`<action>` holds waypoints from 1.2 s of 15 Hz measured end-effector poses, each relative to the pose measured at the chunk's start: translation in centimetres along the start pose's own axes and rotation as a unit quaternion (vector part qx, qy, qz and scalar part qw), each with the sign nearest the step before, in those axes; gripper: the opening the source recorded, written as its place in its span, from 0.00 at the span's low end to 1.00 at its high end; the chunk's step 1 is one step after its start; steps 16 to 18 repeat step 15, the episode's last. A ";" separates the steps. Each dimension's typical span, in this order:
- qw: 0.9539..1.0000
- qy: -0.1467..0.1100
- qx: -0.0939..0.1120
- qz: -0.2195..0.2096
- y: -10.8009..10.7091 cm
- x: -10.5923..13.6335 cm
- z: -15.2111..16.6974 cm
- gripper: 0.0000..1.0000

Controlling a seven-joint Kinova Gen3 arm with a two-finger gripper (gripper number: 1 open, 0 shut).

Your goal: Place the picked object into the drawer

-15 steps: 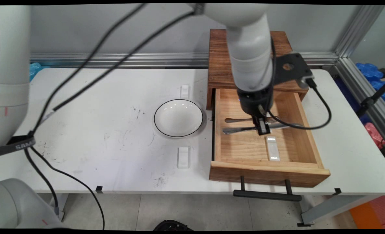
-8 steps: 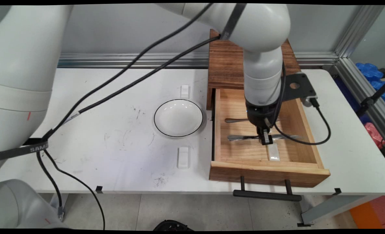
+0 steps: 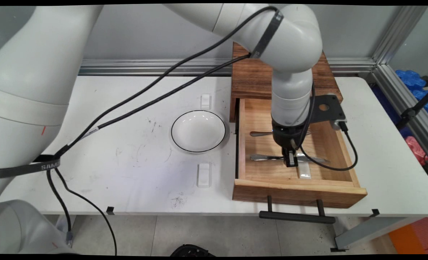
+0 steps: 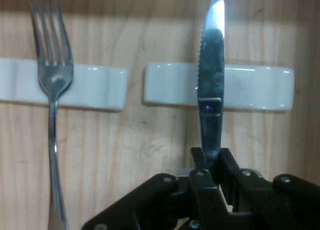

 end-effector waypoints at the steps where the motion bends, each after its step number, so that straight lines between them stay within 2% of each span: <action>1: 1.000 -0.002 -0.001 0.003 0.0 0.0 0.3 0.00; 7: 1.000 -0.005 0.001 0.018 -0.3 0.0 1.7 0.00; 8: 1.000 -0.005 0.001 0.020 -0.3 0.0 1.8 1.00; 15: 0.999 0.015 0.006 0.028 -0.4 0.3 0.9 1.00; 18: 0.999 0.015 0.006 0.028 -0.4 0.3 0.9 1.00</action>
